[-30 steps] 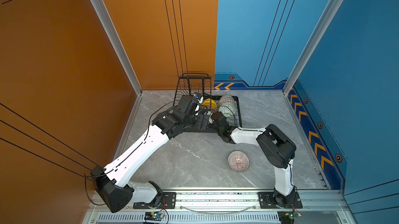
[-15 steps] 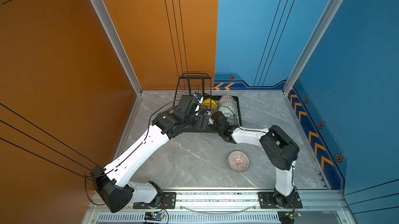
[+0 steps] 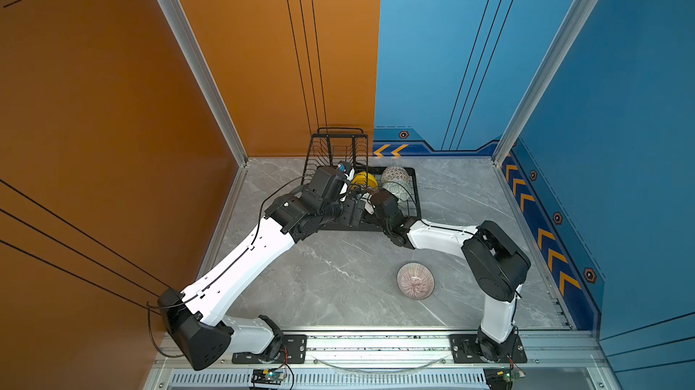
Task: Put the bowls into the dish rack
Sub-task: 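Open the right gripper to release the bowl in the rack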
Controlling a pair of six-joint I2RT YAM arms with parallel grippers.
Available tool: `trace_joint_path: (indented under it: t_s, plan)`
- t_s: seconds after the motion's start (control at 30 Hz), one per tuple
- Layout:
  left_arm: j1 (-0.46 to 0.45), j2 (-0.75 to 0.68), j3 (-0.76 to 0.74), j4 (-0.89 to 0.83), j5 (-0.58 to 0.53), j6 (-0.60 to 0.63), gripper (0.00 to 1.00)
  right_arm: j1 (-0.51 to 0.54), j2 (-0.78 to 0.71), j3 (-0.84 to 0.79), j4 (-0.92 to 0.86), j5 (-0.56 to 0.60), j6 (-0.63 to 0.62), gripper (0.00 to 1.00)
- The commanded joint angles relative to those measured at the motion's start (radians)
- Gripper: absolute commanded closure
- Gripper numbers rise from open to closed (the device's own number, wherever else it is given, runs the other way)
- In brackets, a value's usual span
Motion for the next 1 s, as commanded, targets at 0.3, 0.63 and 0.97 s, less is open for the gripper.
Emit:
trace_joint_path:
  t_s: [0.3, 0.63, 0.97]
  plan:
    - [-0.009, 0.004, 0.000, -0.002, 0.015, -0.006, 0.02, 0.009, -0.075, -0.031, -0.059, 0.006, -0.011, 0.00]
    - [-0.009, 0.008, 0.004, -0.001, 0.016, -0.004, 0.02, 0.009, -0.118, -0.029, -0.184, 0.061, -0.046, 0.00]
    - [-0.009, -0.001, -0.002, -0.002, 0.007, -0.001, 0.02, 0.009, -0.213, -0.091, -0.224, 0.104, -0.089, 0.00]
